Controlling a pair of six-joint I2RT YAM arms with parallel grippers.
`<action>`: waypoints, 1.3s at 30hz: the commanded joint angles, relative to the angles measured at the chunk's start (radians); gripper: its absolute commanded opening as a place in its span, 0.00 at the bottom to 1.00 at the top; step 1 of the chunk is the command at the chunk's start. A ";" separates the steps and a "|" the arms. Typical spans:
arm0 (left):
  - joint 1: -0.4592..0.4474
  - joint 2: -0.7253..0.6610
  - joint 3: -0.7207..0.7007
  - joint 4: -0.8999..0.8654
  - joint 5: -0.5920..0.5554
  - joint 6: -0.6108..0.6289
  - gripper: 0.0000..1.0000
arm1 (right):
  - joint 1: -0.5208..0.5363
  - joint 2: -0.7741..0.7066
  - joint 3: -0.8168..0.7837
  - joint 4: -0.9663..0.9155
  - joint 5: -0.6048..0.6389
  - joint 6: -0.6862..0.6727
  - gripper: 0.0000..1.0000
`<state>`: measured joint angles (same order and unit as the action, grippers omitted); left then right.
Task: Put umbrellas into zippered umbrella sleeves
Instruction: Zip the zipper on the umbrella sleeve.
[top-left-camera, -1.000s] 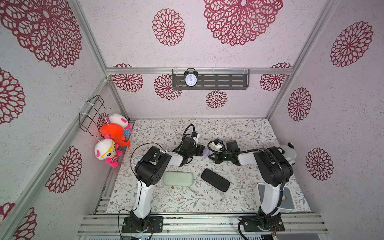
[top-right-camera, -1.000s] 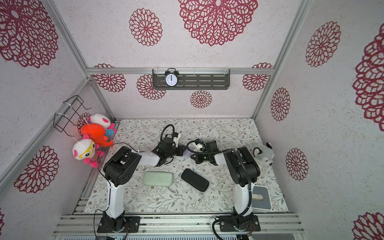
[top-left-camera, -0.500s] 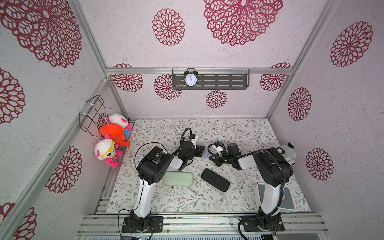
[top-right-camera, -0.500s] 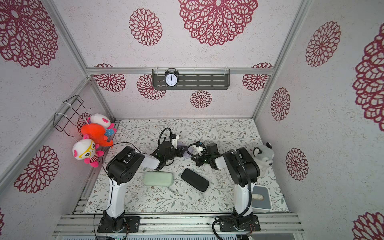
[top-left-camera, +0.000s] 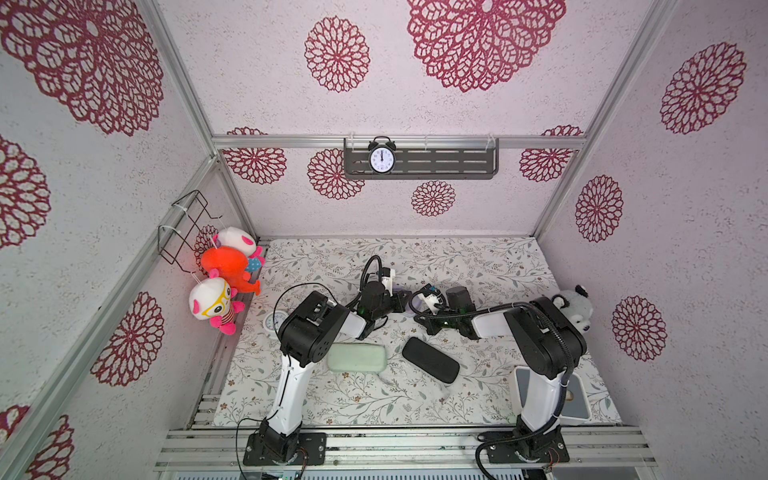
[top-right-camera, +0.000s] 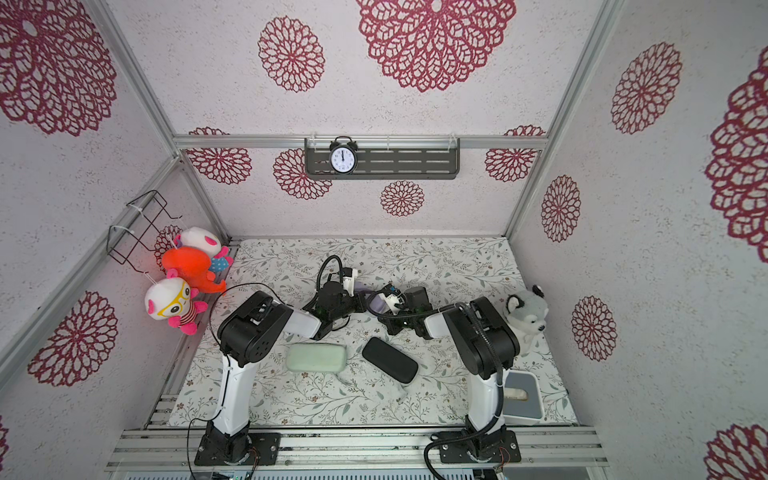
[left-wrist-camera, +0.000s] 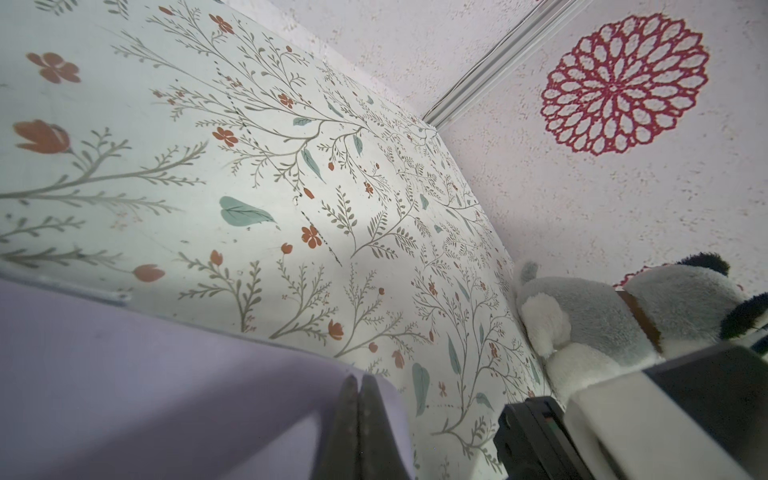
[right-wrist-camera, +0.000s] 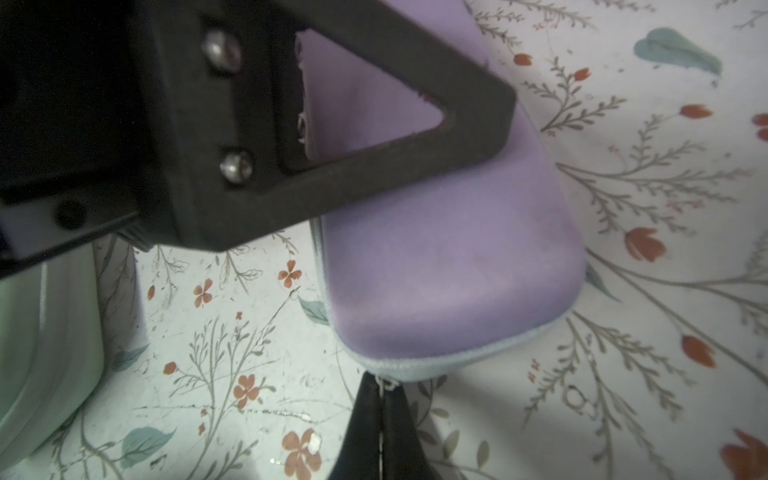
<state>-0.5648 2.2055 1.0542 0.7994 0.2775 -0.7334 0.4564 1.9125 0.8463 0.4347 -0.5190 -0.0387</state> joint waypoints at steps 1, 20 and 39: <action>-0.011 0.109 -0.048 -0.285 -0.047 -0.015 0.00 | 0.059 -0.007 0.026 -0.005 -0.070 0.023 0.00; -0.012 0.081 -0.034 -0.149 -0.045 -0.088 0.00 | 0.116 0.092 0.052 0.284 0.025 0.330 0.00; 0.233 -0.153 0.242 -0.843 0.066 0.327 0.84 | -0.036 0.037 0.095 -0.037 -0.027 0.103 0.00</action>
<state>-0.3721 1.9247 1.2778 0.1661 0.2916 -0.4873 0.4461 1.9617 0.9195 0.4126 -0.5369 0.0868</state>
